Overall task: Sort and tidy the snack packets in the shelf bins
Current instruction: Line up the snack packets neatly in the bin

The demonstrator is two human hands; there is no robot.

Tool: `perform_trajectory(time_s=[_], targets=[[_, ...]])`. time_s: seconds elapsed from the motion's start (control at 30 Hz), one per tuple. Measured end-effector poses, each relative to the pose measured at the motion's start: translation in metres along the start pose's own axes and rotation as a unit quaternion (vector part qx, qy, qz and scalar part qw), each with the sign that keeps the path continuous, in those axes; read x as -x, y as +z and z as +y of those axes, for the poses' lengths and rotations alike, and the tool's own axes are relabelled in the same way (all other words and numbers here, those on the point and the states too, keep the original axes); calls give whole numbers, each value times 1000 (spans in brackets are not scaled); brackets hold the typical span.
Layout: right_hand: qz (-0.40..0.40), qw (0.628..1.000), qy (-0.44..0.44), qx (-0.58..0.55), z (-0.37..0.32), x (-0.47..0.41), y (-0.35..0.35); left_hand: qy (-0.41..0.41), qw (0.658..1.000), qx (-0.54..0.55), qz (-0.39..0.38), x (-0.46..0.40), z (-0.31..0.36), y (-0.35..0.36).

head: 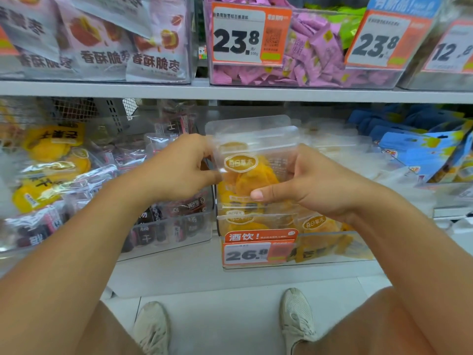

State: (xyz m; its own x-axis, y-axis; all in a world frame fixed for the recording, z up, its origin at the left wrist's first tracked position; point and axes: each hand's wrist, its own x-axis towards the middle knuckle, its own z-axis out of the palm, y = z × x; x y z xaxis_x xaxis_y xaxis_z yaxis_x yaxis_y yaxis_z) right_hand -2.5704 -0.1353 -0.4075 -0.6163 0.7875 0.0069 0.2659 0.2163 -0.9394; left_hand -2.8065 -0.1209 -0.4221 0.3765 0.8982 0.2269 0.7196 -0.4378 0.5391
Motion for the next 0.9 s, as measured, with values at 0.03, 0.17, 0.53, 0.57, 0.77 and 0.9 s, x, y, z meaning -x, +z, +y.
perform_trajectory(time_s=[0.03, 0.17, 0.53, 0.57, 0.77, 0.9], targets=[[-6, 1000, -4, 18, -3, 0, 1, 3, 1000, 2, 0, 1, 1, 0], [106, 985, -68, 119, -17, 6, -6, 33, 999, 9, -7, 6, 6, -1], [96, 971, 37, 216, -13, -6, -10, 13, 1000, 22, 1, 5, 0, 2], [92, 968, 43, 229, -14, -5, -10, 16, 1000, 19, 4, 5, 0, 2], [82, 947, 63, 305, -13, -5, -9, 7, 999, 24, 21, 4, 1, 5], [69, 926, 79, 361, -9, -9, -9, 8, 999, 45, 14, 6, 6, 4]])
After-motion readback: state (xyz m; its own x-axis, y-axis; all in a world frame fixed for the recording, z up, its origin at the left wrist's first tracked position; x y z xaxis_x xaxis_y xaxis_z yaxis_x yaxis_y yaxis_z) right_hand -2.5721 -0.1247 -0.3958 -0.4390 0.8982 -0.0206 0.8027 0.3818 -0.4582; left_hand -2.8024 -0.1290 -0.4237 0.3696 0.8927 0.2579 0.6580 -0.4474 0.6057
